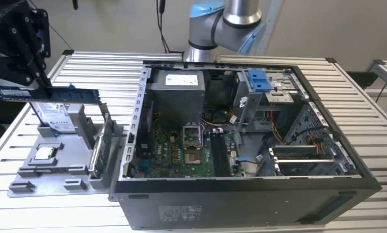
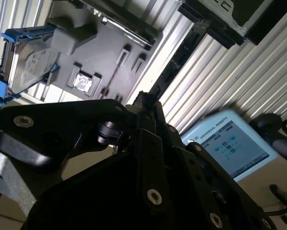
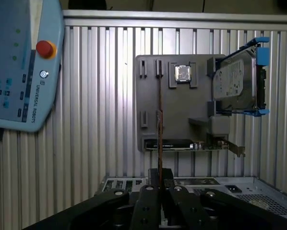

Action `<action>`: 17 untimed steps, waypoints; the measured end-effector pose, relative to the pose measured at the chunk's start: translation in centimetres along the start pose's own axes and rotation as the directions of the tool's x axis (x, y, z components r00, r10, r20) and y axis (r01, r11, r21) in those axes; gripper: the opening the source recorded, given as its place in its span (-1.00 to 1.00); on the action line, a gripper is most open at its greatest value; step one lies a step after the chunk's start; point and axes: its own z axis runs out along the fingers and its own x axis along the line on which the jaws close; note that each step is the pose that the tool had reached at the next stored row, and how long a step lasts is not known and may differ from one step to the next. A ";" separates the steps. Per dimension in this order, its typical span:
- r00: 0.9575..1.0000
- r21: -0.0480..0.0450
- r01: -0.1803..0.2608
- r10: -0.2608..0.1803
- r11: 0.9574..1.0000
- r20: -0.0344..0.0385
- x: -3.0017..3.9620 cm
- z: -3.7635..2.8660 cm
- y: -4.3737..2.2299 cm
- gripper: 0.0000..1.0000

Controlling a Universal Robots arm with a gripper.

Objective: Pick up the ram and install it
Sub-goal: 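Pick up the ram and move it above insertion slot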

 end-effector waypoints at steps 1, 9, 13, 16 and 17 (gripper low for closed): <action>1.000 0.000 0.000 0.000 1.000 0.000 0.00 -0.01 -0.18 -0.72; 1.000 0.000 0.000 0.000 1.000 0.000 -0.02 -0.05 -1.48 -0.72; 1.000 0.000 0.000 0.000 1.000 0.000 -0.03 -0.07 -1.98 -0.72; 1.000 0.000 0.000 0.000 1.000 0.000 -0.03 -0.08 -2.42 -0.72; 1.000 0.000 0.000 0.000 1.000 0.000 -0.04 -0.09 -2.66 -0.72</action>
